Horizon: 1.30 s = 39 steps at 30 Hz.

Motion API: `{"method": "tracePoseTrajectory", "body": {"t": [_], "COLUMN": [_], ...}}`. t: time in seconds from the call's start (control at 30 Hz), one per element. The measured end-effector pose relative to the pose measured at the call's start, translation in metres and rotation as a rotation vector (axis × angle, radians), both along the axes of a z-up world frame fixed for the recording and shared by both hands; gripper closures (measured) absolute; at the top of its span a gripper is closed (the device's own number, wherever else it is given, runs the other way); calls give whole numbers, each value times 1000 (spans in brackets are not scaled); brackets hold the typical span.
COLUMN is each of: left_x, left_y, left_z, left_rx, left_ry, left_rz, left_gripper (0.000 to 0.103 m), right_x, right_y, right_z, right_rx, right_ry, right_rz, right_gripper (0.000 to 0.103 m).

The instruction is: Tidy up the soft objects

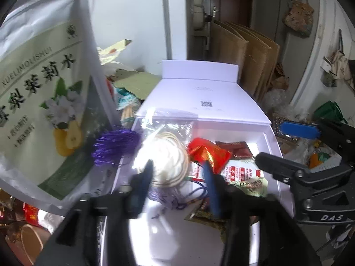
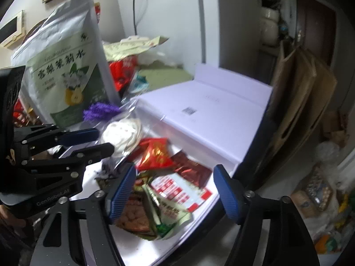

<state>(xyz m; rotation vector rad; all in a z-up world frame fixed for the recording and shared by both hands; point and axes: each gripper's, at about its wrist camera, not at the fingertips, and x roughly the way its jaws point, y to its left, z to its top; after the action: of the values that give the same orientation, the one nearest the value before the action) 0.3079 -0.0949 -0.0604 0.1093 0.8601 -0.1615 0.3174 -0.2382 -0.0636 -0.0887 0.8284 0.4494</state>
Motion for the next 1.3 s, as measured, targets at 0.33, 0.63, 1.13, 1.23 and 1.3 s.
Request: {"method": "tracePoseTrajectory", "body": {"t": [0.33, 0.63, 1.13, 1.23, 1.3], "left_x": [-9, -39, -122, -140, -151], "left_y": [5, 13, 22, 24, 26], "left_z": [25, 78, 144, 149, 152], "left_rx": [5, -11, 0, 5, 6], "left_ry": [-67, -167, -309, -322, -332], "left_rz": [44, 69, 72, 76, 76], "left_gripper": [20, 20, 20, 20, 20], "right_x": [-9, -34, -118, -138, -147], "right_y": [-3, -5, -4, -3, -4], "right_z": [24, 72, 149, 157, 159], "right_rx": [-50, -39, 4, 7, 7], "right_ry": [-61, -157, -325, -346, -351], "right_rz": [-62, -88, -89, -99, -101], "right_gripper": [20, 20, 17, 17, 17]}}
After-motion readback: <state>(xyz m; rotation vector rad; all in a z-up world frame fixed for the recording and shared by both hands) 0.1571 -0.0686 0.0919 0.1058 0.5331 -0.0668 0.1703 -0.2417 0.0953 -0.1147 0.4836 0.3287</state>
